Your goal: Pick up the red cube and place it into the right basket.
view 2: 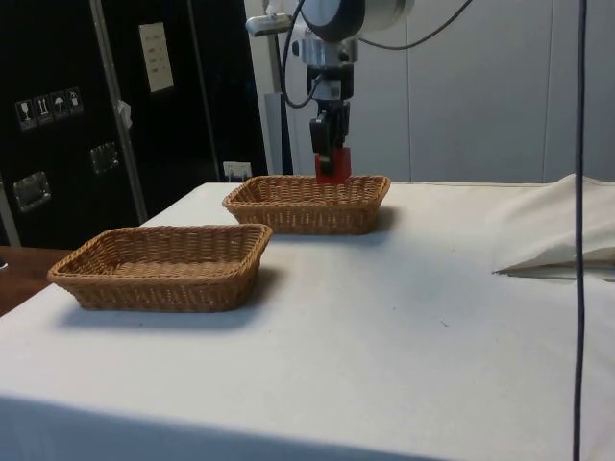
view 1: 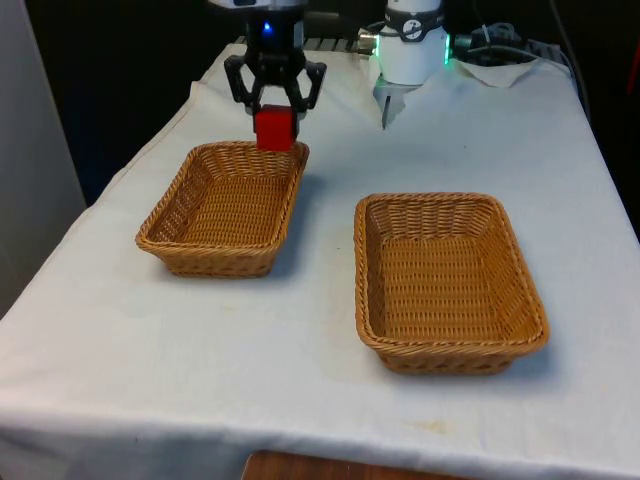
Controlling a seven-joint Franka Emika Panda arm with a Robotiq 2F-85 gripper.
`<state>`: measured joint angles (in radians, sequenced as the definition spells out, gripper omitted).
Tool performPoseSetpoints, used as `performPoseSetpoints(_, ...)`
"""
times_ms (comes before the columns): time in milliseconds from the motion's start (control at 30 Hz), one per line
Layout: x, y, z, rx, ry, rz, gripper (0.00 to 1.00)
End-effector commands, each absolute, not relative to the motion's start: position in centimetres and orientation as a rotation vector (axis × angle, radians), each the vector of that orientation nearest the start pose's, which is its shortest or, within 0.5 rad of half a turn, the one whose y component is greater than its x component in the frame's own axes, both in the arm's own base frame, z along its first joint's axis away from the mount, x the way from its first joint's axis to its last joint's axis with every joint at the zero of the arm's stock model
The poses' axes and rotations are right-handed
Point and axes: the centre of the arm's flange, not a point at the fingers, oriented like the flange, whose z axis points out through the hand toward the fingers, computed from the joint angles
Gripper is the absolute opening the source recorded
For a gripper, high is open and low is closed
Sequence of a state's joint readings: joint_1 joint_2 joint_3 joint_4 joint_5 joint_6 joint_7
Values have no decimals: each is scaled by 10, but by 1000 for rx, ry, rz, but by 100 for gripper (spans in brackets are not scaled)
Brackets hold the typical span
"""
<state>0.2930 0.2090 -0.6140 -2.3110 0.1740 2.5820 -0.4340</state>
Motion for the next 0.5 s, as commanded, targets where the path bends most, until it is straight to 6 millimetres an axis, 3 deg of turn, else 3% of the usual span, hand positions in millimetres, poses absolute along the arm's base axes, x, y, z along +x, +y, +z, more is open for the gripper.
performPoseSetpoints(0,510,-174,278,-3188,20,-144,3)
performPoseSetpoints(467,550,-189,253,-3223,41,-138,3)
